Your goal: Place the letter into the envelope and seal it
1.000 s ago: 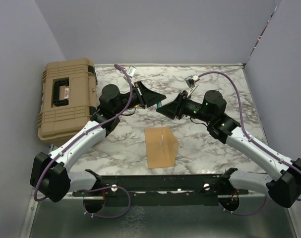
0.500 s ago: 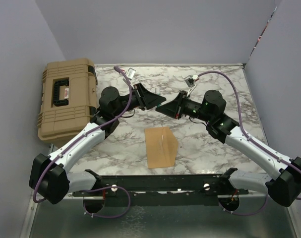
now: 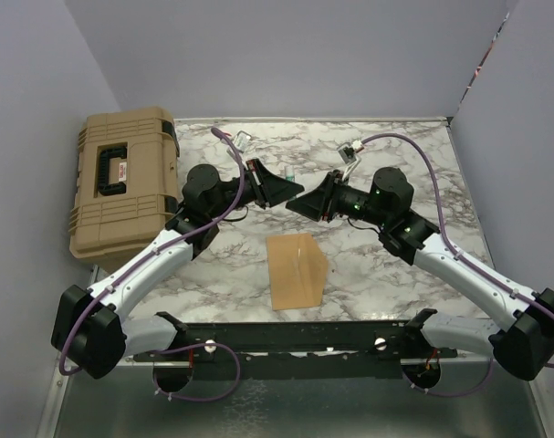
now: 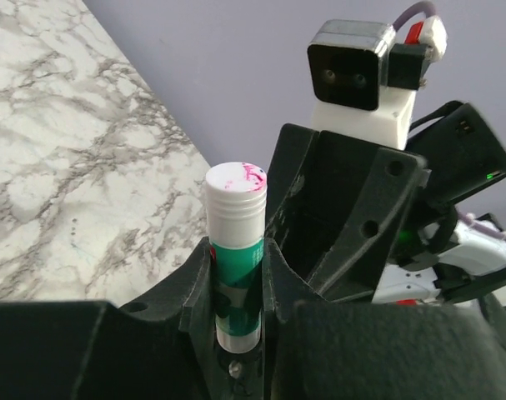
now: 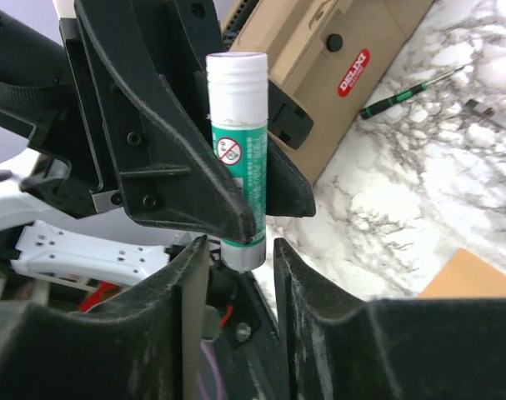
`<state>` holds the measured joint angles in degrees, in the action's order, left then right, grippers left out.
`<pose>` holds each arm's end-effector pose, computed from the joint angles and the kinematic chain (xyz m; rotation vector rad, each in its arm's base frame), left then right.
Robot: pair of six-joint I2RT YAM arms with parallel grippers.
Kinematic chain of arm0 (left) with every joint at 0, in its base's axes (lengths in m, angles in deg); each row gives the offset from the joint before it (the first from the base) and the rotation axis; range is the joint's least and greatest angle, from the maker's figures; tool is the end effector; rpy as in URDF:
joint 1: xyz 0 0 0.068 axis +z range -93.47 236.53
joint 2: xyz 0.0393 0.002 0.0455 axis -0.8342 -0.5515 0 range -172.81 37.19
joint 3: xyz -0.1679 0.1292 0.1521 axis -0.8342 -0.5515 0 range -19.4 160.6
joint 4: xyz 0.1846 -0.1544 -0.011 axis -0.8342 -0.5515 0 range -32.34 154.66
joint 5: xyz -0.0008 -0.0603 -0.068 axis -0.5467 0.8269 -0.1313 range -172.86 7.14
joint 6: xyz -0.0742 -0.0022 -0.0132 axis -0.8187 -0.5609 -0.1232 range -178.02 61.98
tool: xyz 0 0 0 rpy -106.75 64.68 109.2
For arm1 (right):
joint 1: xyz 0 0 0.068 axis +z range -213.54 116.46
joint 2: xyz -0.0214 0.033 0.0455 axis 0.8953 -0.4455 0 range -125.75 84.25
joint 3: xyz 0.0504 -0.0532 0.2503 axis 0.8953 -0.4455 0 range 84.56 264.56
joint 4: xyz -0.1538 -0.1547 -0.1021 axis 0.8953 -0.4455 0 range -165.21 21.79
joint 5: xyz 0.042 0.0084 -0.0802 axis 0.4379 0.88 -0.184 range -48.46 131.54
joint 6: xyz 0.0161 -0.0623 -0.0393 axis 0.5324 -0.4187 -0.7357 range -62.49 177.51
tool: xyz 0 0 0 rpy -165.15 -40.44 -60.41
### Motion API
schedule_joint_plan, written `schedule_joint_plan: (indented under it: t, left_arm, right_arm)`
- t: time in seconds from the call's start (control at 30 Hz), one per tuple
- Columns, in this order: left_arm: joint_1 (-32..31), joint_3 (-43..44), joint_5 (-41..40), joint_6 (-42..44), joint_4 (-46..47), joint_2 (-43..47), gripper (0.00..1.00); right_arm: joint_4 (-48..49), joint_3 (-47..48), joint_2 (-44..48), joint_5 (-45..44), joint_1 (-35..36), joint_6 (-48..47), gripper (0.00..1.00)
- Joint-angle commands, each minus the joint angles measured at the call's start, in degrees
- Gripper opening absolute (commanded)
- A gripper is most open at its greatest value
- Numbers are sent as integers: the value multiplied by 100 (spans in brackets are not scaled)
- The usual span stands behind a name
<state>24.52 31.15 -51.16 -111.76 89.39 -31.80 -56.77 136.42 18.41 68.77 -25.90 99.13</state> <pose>0.2262 -0.1808 0.3488 0.1992 1.6909 -1.5703 0.2026 0.1929 0.3416 -0.3482 1.7826 1.4096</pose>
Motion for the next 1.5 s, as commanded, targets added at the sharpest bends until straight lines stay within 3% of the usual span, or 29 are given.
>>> schedule_joint_plan:
  t: [0.0,0.13,0.27,0.47,0.67,0.83,1.2,1.47]
  left_arm:
    - [11,88,24,1056,-502,72,0]
    - [10,497,97,2528,-1627,60,0]
    - [-2,498,747,3674,-1980,226,0]
    - [2,655,1443,4346,-2320,289,0]
    - [2,685,1637,4426,-2385,190,0]
    - [2,667,1663,4449,-2423,202,0]
    - [11,718,1308,4732,-2961,159,0]
    - [10,184,1136,4920,-3666,132,0]
  right_arm:
    - [-1031,453,172,-224,14,-575,46]
    - [-2359,873,446,-549,14,-1046,58]
    - [-2950,1349,502,-766,10,-837,61]
    - [-3265,1930,-125,-601,13,-507,60]
    - [-3398,2263,-648,-469,13,-437,59]
    - [-3271,2240,-726,-441,14,-397,48]
    - [-3502,2417,-801,-370,13,-394,0]
    - [-3943,3161,-520,-1565,-26,-411,0]
